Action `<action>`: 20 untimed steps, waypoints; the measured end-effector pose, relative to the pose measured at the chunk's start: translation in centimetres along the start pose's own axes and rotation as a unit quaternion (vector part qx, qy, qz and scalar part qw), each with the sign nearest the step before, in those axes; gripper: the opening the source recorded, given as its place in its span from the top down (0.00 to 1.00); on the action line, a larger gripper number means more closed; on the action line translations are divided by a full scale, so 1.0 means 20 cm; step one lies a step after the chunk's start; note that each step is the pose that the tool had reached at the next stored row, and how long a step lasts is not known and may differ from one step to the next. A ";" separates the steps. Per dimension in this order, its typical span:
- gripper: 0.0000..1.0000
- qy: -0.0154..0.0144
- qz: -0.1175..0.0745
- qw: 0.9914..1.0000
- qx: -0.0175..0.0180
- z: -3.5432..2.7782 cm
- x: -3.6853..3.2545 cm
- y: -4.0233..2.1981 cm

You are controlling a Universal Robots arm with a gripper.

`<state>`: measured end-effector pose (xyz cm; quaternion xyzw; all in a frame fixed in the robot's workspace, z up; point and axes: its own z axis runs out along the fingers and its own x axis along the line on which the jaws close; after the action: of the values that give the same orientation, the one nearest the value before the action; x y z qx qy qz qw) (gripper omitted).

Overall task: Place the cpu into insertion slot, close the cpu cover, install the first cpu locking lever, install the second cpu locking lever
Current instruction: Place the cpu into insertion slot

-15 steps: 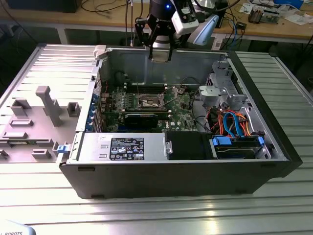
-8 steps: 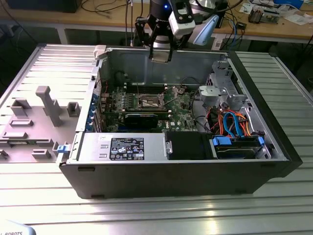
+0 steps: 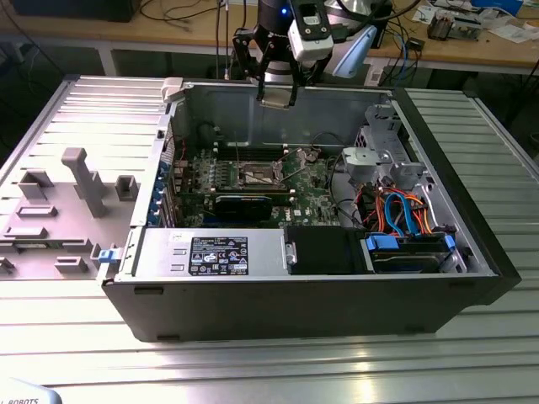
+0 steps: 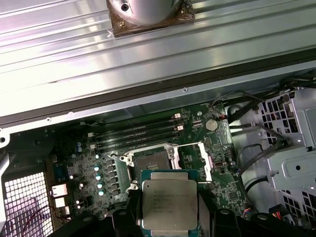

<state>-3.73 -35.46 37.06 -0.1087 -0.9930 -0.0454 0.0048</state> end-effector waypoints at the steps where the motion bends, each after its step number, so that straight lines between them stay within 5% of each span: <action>1: 0.46 0.000 0.000 1.000 0.000 0.000 0.000 0.000; 11: 0.46 -0.005 0.058 0.998 -0.001 0.009 0.000 -0.001; 20: 0.46 -0.005 0.060 0.998 -0.001 0.010 0.000 -0.001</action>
<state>-3.73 -35.46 36.86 -0.1681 -0.9847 -0.0455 0.0020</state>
